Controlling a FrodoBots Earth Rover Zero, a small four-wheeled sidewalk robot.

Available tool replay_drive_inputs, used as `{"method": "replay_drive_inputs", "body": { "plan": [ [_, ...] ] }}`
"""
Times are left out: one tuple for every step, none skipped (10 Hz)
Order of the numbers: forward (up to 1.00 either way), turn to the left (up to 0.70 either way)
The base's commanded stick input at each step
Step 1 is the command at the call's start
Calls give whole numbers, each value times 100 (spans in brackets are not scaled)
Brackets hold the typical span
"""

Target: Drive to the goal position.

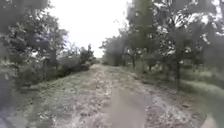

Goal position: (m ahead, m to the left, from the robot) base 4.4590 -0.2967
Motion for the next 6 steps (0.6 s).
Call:
{"method": "replay_drive_inputs", "body": {
  "plan": [
    [100,0],
    [100,0],
    [100,0],
    [100,0],
    [100,0],
    [100,0]
  ]
}}
